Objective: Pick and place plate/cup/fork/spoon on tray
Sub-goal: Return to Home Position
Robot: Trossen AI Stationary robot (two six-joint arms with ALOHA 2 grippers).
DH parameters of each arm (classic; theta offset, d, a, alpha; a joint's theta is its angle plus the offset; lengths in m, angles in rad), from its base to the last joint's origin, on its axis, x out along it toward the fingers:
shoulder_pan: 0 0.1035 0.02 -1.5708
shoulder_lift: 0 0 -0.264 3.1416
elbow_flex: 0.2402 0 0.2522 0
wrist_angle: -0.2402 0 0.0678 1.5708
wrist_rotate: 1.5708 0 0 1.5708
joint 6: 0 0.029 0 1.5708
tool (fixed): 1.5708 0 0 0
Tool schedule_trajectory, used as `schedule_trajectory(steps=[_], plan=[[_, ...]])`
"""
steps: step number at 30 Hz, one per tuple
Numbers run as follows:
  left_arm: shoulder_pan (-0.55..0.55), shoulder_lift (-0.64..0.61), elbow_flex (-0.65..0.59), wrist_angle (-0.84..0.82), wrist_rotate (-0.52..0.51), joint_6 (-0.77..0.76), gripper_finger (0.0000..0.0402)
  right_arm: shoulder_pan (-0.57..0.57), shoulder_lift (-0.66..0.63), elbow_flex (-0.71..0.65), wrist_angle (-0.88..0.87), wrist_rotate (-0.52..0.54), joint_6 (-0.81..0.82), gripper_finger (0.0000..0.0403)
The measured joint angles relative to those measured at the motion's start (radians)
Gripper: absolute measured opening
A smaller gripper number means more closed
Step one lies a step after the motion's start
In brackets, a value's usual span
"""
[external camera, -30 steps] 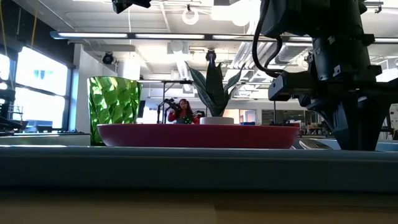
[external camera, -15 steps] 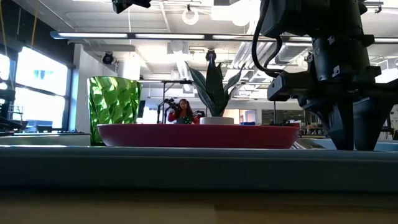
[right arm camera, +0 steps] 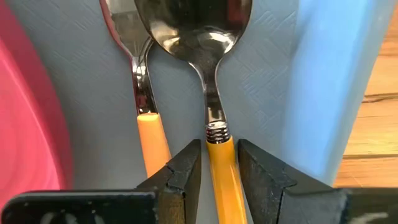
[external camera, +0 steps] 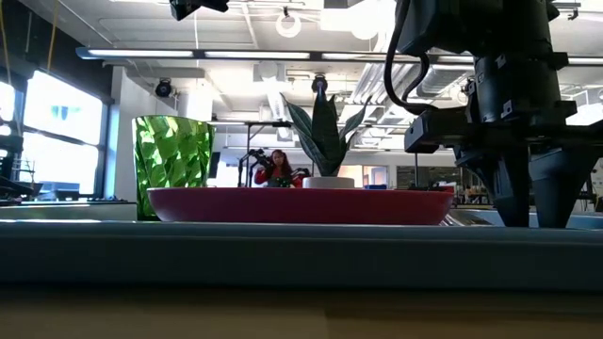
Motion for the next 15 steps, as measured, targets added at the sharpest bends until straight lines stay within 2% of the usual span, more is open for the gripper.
schedule_trajectory(steps=[8,15], plan=[[0.000,0.000,0.000,0.000,0.000,0.028,0.0058,0.000,-0.010,0.000,-0.002,0.010,0.008,0.0098],[0.000,0.000,0.000,0.005,0.000,0.027,0.0058,0.000,-0.061,0.000,-0.040,0.064,0.033,0.0098]])
